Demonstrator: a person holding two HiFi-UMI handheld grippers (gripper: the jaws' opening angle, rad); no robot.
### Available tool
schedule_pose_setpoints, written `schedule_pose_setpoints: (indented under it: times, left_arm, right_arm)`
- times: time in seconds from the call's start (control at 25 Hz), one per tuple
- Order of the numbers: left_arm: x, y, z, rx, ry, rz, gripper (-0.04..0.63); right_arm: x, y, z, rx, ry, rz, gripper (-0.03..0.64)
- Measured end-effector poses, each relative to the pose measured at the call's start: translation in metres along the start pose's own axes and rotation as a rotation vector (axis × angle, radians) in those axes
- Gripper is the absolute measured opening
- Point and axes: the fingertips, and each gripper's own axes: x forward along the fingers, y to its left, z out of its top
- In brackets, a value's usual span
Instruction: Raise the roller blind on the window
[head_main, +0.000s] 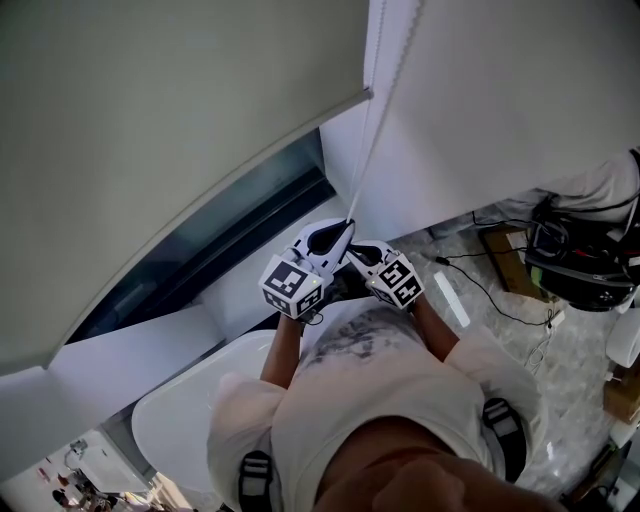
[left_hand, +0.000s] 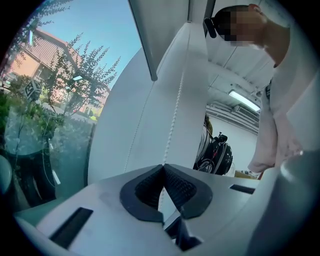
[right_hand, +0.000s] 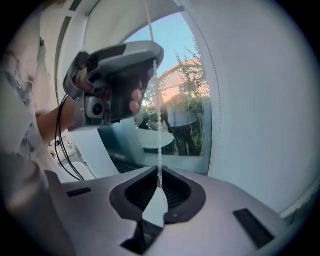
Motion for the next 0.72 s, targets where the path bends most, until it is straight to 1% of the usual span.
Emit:
schedule_pose_setpoints:
  times: [0.12, 0.2, 0.28, 0.48, 0.72]
  left_arm:
    - [-0.001, 0.003, 0.001, 0.002, -0.008, 0.008, 0.008]
    - [-0.002, 0.004, 0.003, 0.003, -0.015, 0.015, 0.008]
    - [-0.004, 0.003, 0.005, 0.005, -0.020, 0.020, 0.008]
    - [-0.011, 0.000, 0.006, 0.006, -0.029, 0.028, 0.008]
    - [-0.013, 0.000, 0.005, 0.008, -0.034, 0.037, 0.008]
  right_arm:
    - [-0.014, 0.001, 0.023, 0.001, -0.053, -0.008, 0.064]
    - [-0.026, 0.004, 0.043, -0.006, -0.104, 0.002, 0.070]
    - [-0.042, 0.008, 0.066, -0.007, -0.165, 0.021, 0.141]
    - [-0.078, 0.012, 0.117, -0.055, -0.272, -0.018, 0.144]
    - [-0.111, 0.018, 0.173, -0.107, -0.404, -0.024, 0.144]
